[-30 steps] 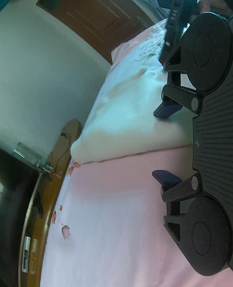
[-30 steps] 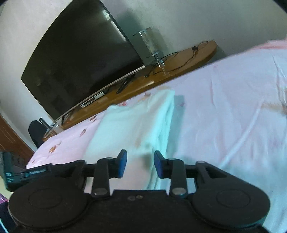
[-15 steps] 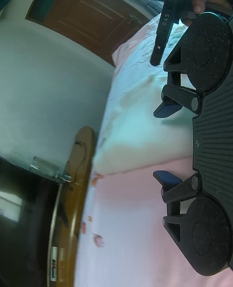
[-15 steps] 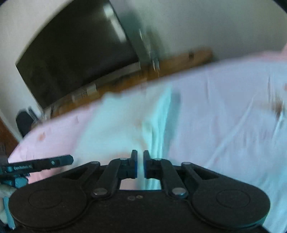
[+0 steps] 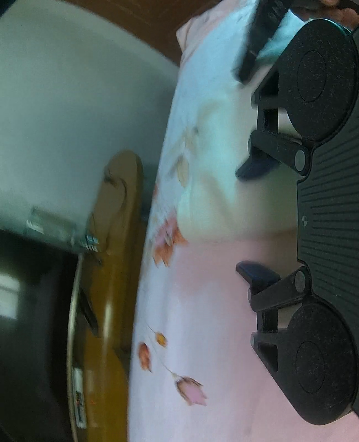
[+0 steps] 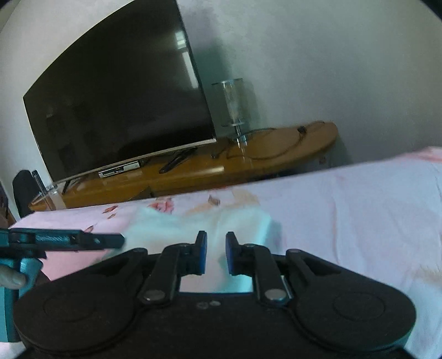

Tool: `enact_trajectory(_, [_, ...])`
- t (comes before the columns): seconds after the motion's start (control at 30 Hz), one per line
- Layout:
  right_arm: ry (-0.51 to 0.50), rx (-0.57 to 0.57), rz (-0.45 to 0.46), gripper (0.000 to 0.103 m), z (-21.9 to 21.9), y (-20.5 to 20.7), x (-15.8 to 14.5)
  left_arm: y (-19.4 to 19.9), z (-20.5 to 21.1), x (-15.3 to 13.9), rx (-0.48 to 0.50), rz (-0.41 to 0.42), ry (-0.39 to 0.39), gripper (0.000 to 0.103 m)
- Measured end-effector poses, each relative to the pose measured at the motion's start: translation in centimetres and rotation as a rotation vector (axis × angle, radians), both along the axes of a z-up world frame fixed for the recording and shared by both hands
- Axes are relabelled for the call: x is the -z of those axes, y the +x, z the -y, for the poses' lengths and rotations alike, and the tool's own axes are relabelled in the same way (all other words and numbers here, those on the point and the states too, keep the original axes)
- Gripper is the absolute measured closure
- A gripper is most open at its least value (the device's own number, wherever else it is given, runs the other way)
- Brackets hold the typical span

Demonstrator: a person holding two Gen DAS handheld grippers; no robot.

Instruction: Fold small clothes

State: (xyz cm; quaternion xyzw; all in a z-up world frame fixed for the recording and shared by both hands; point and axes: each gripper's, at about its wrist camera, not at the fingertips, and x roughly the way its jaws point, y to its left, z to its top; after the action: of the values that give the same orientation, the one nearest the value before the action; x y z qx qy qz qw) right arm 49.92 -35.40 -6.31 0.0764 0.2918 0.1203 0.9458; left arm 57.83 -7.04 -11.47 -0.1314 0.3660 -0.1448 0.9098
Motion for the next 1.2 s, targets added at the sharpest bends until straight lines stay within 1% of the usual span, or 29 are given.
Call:
enact_trajectory(0.03, [-0.024, -0.003, -0.088, 0.088, -0.3, 1.4, 1.4, -0.1, -0.1, 0.1, 0.000, 0.005, -0.005, 0.022])
enact_trajectory(0.07, [-0.041, -0.007, -0.078, 0.088, -0.5, 1.3, 2.2, -0.4, 0.0, 0.0, 0.003, 0.012, 0.009, 0.022])
enact_trajectory(0.13, [-0.066, -0.012, -0.062, 0.088, -1.0, 1.0, 2.2, -0.8, 0.2, 0.0, 0.010, 0.025, 0.026, 0.022])
enact_trajectory(0.17, [-0.074, -0.012, -0.062, 0.088, -1.0, 0.9, 2.1, -0.6, 0.2, 0.1, 0.009, 0.022, 0.017, 0.022])
enact_trajectory(0.2, [-0.077, -0.014, -0.059, 0.088, -1.2, 0.9, 2.1, -0.4, 0.0, 0.1, 0.008, 0.017, 0.008, 0.022])
enact_trajectory(0.33, [-0.066, -0.017, -0.069, 0.088, -1.0, 1.0, 2.0, -0.2, 0.1, -0.2, 0.003, 0.017, 0.024, 0.022])
enact_trajectory(0.4, [-0.060, -0.011, -0.070, 0.086, -0.9, 1.0, 1.5, -0.5, 0.0, -0.7, -0.005, 0.023, 0.020, 0.022])
enact_trajectory(0.47, [-0.048, 0.003, -0.055, 0.078, -0.6, 0.1, 1.0, -0.9, 0.2, -1.1, 0.001, 0.034, 0.030, 0.022])
enact_trajectory(0.5, [-0.041, 0.012, -0.053, 0.075, -0.4, 0.0, 0.9, -1.2, 0.3, -1.2, 0.006, 0.042, 0.040, 0.022])
enact_trajectory(0.57, [-0.028, 0.017, -0.039, 0.074, -0.3, -0.6, 0.9, -1.7, 0.5, -1.5, 0.013, 0.056, 0.057, 0.022])
enact_trajectory(0.67, [-0.015, 0.024, -0.023, 0.073, -0.1, -1.4, 0.6, -2.1, 0.4, -1.9, 0.013, 0.063, 0.058, 0.022])
enact_trajectory(0.87, [0.013, 0.022, 0.031, 0.075, -0.6, -2.9, -0.5, -3.1, 0.3, -2.1, 0.010, 0.070, 0.050, 0.021])
enact_trajectory(0.97, [-0.005, 0.007, 0.051, 0.076, -1.1, -3.7, -0.4, -3.9, 0.2, -1.9, 0.021, 0.052, 0.003, 0.021])
enact_trajectory(1.03, [-0.033, -0.016, 0.045, 0.077, -1.3, -4.2, 0.4, -4.5, 0.4, -1.7, 0.032, 0.048, 0.005, 0.021])
enact_trajectory(1.1, [-0.076, -0.009, 0.014, 0.079, -1.1, -4.1, 1.8, -4.9, 0.9, -1.0, 0.054, 0.030, 0.043, 0.021])
enact_trajectory(1.17, [-0.078, 0.006, 0.012, 0.079, -0.7, -4.2, 1.4, -5.5, 0.5, -0.9, 0.050, 0.025, 0.029, 0.022])
enact_trajectory(1.2, [-0.055, 0.018, 0.004, 0.079, -0.4, -4.2, 0.9, -5.9, 0.3, -1.0, 0.047, 0.028, 0.026, 0.022])
